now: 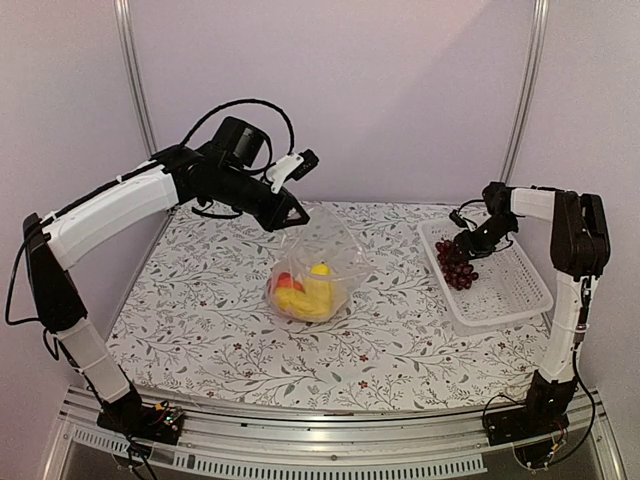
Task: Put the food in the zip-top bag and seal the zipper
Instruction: Adjust the fake fruit in the bin.
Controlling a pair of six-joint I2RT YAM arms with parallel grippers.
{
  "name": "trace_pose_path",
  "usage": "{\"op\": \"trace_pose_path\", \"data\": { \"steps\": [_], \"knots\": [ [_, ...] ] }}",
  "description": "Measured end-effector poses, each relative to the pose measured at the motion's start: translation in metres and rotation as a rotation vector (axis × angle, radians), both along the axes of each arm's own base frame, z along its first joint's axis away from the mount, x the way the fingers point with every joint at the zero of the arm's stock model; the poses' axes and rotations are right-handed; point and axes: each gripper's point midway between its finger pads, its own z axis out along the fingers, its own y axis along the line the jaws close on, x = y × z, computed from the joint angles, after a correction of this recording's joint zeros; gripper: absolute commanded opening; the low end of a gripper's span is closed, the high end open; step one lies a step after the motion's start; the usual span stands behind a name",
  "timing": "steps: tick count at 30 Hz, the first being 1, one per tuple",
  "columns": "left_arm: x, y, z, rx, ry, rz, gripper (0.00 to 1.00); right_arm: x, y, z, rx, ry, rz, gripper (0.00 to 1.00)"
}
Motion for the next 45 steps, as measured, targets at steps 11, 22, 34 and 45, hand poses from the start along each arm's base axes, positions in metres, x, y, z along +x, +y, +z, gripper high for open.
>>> {"op": "trace_pose_path", "data": {
  "steps": [11, 22, 34, 45],
  "knots": [
    [0.000, -0.001, 0.000, -0.003, -0.005, -0.003, 0.04, -0.044, -0.018, -0.002, -0.039, 0.072, -0.012, 0.34],
    [-0.001, -0.001, -0.008, 0.005, 0.004, -0.005, 0.04, -0.072, -0.031, 0.045, -0.074, 0.025, 0.000, 0.33],
    [-0.001, -0.002, -0.009, 0.002, 0.003, -0.007, 0.04, -0.036, -0.038, 0.079, -0.098, -0.101, -0.034, 0.53],
    [-0.001, -0.002, -0.009, 0.001, 0.006, -0.007, 0.04, 0.017, -0.042, 0.055, -0.061, -0.092, -0.134, 0.42]
  ]
}}
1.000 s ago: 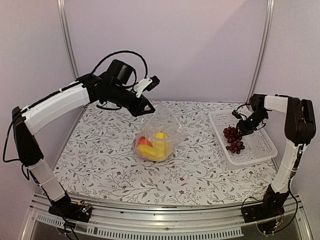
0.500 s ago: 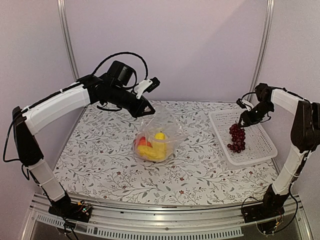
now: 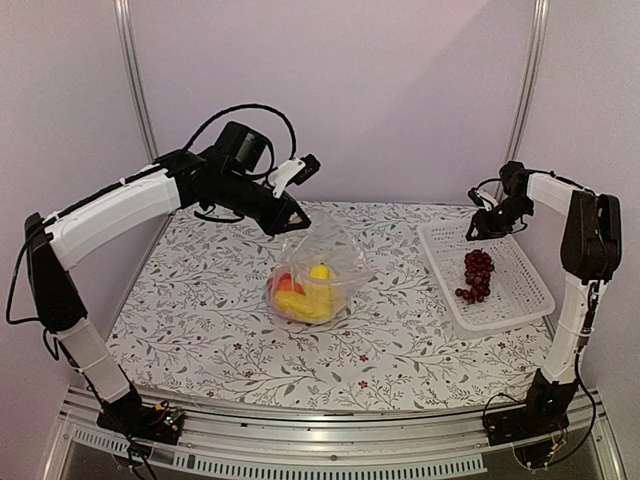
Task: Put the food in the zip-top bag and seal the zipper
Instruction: Adjust the fake fruit in the bin, then pick up the fake fruit from the bin.
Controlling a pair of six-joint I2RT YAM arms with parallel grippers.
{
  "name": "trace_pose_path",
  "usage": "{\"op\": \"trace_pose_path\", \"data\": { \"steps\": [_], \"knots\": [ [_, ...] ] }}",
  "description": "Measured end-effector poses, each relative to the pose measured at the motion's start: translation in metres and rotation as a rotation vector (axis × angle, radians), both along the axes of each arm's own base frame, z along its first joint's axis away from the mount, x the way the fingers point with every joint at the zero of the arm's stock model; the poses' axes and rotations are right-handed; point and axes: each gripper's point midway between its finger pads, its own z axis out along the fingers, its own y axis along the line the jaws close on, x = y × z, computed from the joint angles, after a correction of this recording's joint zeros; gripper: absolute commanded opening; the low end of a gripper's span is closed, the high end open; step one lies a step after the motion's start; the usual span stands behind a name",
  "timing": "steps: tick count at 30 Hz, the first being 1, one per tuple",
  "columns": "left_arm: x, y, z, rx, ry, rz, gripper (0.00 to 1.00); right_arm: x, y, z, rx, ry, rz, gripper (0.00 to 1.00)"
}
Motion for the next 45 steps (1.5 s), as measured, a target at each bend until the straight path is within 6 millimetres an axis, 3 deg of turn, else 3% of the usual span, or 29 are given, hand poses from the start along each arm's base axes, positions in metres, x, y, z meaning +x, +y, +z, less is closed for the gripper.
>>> {"op": "trace_pose_path", "data": {
  "steps": [4, 11, 21, 26, 29, 34, 40, 42, 45],
  "knots": [
    [0.000, 0.000, -0.001, 0.001, 0.001, 0.001, 0.05, 0.005, -0.009, -0.016, -0.038, 0.025, -0.042, 0.39],
    [-0.001, 0.001, -0.011, 0.012, 0.013, 0.001, 0.04, 0.013, -0.032, -0.027, -0.116, 0.020, -0.109, 0.39],
    [-0.001, 0.001, -0.011, 0.012, 0.013, 0.000, 0.05, 0.016, -0.041, -0.060, -0.144, 0.074, -0.144, 0.52],
    [-0.001, 0.001, -0.011, 0.011, 0.013, 0.001, 0.05, 0.018, -0.030, -0.068, -0.076, 0.091, -0.130, 0.41],
    [-0.001, 0.001, -0.011, 0.011, 0.013, 0.001, 0.04, 0.021, -0.021, -0.070, -0.024, 0.097, -0.114, 0.23],
    [-0.001, 0.001, -0.011, 0.013, 0.012, 0.002, 0.04, 0.021, -0.006, -0.067, 0.061, 0.100, -0.081, 0.02],
    [-0.001, 0.001, -0.010, 0.012, 0.010, 0.004, 0.05, 0.011, 0.003, -0.058, 0.104, 0.102, -0.047, 0.00],
    [-0.001, 0.001, -0.010, 0.012, 0.010, 0.003, 0.05, 0.007, 0.004, -0.045, 0.109, 0.086, -0.038, 0.00],
    [-0.001, 0.001, -0.010, 0.010, 0.012, 0.001, 0.05, 0.003, 0.007, -0.010, 0.114, 0.025, -0.023, 0.00]
  ]
}}
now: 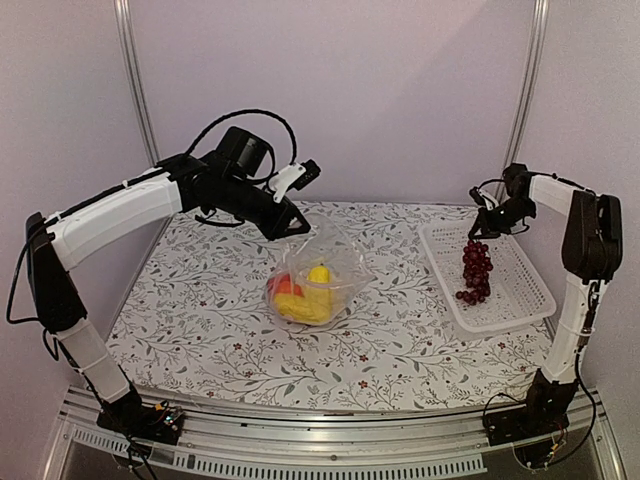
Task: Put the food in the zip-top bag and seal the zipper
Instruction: Pick up the fake fruit from the bin.
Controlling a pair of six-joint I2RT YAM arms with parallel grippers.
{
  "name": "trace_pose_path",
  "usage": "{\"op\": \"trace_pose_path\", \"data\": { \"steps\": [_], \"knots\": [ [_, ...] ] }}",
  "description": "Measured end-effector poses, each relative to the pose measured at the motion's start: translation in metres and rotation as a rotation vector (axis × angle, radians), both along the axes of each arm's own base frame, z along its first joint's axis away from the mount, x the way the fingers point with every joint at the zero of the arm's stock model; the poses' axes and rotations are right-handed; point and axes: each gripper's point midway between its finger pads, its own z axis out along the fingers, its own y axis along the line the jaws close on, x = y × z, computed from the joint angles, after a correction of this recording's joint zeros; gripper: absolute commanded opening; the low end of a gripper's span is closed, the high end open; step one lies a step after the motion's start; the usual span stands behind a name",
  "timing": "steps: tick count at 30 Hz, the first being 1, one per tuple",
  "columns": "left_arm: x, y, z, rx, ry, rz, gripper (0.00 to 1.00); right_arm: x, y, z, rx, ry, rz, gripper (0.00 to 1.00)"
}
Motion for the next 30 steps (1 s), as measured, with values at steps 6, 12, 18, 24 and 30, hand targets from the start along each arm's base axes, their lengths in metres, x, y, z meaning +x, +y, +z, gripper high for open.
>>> {"op": "trace_pose_path", "data": {
  "steps": [6, 12, 18, 24, 30],
  "knots": [
    [-0.001, -0.001, 0.000, -0.001, 0.000, -0.004, 0.04, -0.009, 0.007, 0.097, 0.014, -0.212, 0.023, 0.00],
    [0.001, -0.003, 0.002, -0.013, -0.004, 0.006, 0.03, -0.024, 0.015, 0.158, 0.023, -0.353, 0.050, 0.00],
    [0.008, -0.011, 0.004, -0.043, 0.006, 0.045, 0.02, -0.038, 0.035, 0.186, 0.021, -0.424, 0.119, 0.00],
    [0.015, -0.024, 0.015, -0.094, 0.009, 0.078, 0.00, -0.057, 0.066, 0.244, 0.090, -0.554, 0.220, 0.00],
    [0.020, -0.029, 0.033, -0.148, 0.014, 0.113, 0.00, -0.076, 0.110, 0.321, 0.160, -0.735, 0.347, 0.00]
  ]
}}
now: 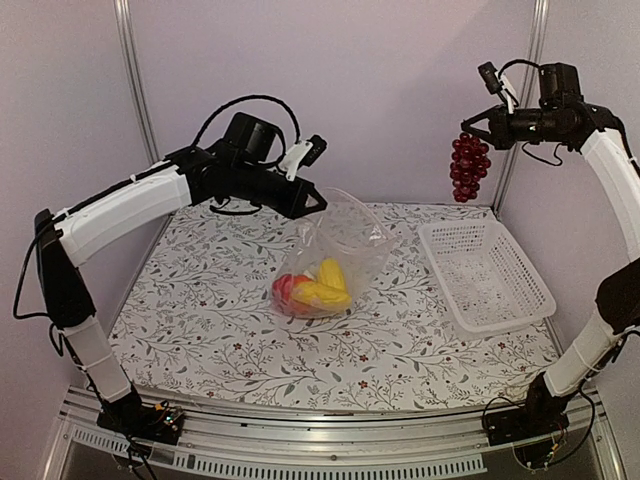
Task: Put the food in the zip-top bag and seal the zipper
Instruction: Pick up the fake fruit from the bin, then place the fake fruit in the zipper food storage bag.
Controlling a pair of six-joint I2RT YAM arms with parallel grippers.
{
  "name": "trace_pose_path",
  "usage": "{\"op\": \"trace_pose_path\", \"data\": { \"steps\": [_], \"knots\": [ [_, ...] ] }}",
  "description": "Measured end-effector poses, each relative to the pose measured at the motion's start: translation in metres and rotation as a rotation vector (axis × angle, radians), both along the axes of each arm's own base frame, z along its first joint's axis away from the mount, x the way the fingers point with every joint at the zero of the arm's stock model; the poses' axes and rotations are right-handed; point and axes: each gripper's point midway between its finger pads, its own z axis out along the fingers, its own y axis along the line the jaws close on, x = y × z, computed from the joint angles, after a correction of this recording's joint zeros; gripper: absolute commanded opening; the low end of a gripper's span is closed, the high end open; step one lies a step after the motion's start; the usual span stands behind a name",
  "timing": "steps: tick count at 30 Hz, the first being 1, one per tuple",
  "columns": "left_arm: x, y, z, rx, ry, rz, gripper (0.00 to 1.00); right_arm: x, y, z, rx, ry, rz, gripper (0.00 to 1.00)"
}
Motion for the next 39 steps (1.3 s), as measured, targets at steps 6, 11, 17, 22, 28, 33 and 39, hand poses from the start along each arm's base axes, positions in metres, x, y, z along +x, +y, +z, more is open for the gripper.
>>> {"op": "trace_pose_path", "data": {
  "steps": [6, 11, 17, 22, 28, 33, 39],
  "knots": [
    [0.008, -0.010, 0.013, -0.078, 0.015, 0.037, 0.00, -0.035, 0.047, 0.074, 0.100, -0.163, 0.168, 0.00],
    [0.014, -0.017, 0.011, -0.129, 0.044, 0.065, 0.00, -0.065, 0.081, 0.106, 0.196, -0.215, 0.324, 0.00],
    [0.017, -0.021, 0.011, -0.160, 0.068, 0.078, 0.00, -0.103, 0.134, 0.140, 0.305, -0.253, 0.527, 0.00],
    [0.017, -0.025, 0.011, -0.180, 0.084, 0.074, 0.00, -0.118, 0.175, 0.137, 0.337, -0.240, 0.642, 0.00],
    [0.016, -0.026, 0.008, -0.193, 0.100, 0.074, 0.00, -0.093, 0.224, 0.090, 0.327, -0.120, 0.693, 0.00],
    [0.016, -0.025, 0.007, -0.197, 0.113, 0.070, 0.00, -0.070, 0.245, 0.015, 0.271, 0.038, 0.661, 0.00],
    [0.015, -0.022, -0.005, -0.191, 0.138, 0.065, 0.00, -0.054, 0.248, -0.057, 0.181, 0.132, 0.593, 0.00]
  ]
}}
